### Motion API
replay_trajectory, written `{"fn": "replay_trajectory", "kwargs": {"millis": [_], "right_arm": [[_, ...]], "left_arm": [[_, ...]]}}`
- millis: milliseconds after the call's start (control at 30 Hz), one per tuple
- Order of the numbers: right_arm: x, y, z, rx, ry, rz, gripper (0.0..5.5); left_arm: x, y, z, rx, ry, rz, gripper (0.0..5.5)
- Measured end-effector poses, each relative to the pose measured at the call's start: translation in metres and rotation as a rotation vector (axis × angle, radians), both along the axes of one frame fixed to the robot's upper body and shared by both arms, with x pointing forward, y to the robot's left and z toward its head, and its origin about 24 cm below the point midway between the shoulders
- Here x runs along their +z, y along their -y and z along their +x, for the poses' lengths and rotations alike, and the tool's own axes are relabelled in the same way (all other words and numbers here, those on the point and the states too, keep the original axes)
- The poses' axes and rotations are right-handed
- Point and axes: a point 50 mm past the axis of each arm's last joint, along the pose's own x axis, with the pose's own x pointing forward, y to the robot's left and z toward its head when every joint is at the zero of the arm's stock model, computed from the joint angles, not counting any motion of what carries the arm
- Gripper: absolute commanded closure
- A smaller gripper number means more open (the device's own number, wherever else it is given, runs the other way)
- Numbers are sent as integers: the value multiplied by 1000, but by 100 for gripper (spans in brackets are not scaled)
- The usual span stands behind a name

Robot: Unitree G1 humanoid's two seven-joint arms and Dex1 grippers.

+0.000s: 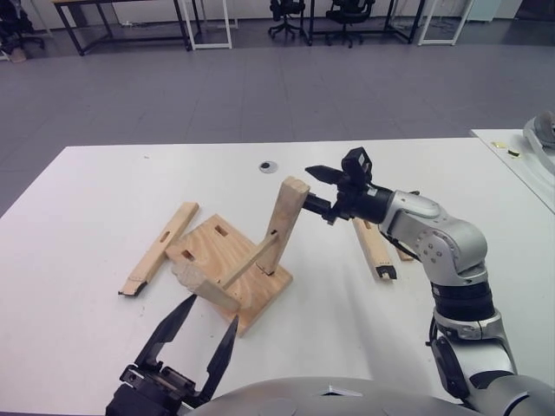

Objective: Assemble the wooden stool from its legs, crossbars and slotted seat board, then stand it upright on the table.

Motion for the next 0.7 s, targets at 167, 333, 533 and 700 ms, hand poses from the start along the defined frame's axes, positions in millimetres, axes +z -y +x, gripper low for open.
{"fn": "replay_trajectory", "kwargs": {"millis": [167,333,533,700], "right_arm": [[18,53,34,-378,90,30,85],[75,35,-12,-8,191,262,85],[59,27,-24,28,101,263,85],[22,9,-44,27,-73,235,85]], "left_arm": [[14,-13,-7,81,53,93,256],[49,-65,-7,335,261,120,256],[4,-73,124,289,466,19,256],[34,-63,217,310,545,-14,256]]}}
